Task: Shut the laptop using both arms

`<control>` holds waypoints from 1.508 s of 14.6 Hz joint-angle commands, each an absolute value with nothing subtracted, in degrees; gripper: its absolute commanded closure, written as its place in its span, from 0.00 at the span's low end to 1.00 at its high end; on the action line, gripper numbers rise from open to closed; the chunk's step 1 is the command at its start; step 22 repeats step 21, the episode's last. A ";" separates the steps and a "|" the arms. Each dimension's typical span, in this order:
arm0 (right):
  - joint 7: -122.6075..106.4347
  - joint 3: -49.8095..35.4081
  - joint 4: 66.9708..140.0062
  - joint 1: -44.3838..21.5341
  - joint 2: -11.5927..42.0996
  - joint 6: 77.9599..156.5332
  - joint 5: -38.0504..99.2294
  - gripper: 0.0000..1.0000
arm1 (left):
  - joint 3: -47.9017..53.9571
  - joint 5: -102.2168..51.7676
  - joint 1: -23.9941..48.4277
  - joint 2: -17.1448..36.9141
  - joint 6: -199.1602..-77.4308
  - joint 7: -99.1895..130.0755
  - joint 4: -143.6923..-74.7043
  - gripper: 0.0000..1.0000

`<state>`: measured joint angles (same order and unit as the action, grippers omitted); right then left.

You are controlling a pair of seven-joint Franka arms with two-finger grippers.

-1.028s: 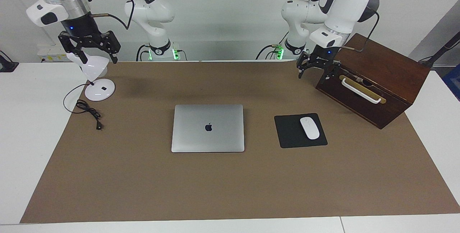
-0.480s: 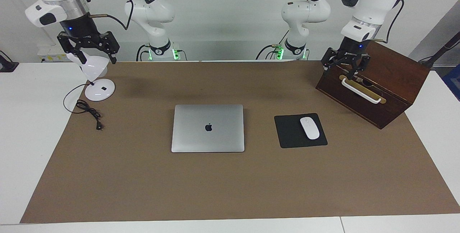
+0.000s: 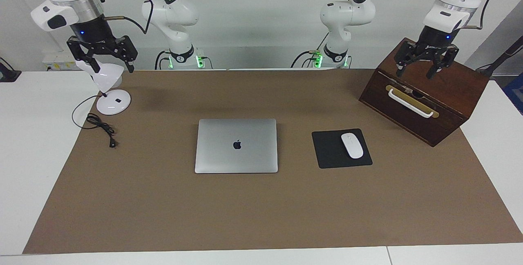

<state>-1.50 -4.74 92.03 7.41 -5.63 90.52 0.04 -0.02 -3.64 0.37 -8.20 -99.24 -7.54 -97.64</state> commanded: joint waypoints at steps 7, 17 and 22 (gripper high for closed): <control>-2.72 -5.36 93.25 8.96 -6.50 89.21 -1.23 0.00 | 0.35 -1.50 -0.44 -1.32 -89.65 -7.47 -87.62 0.00; -2.64 -5.36 93.16 8.96 -6.59 86.66 -1.14 0.00 | 0.35 -1.49 -0.35 -1.41 -87.19 -7.47 -87.89 0.00; -2.64 -5.36 93.16 8.96 -6.59 86.57 -1.14 0.00 | 0.44 -1.49 -0.44 -1.41 -87.54 -7.47 -87.89 0.00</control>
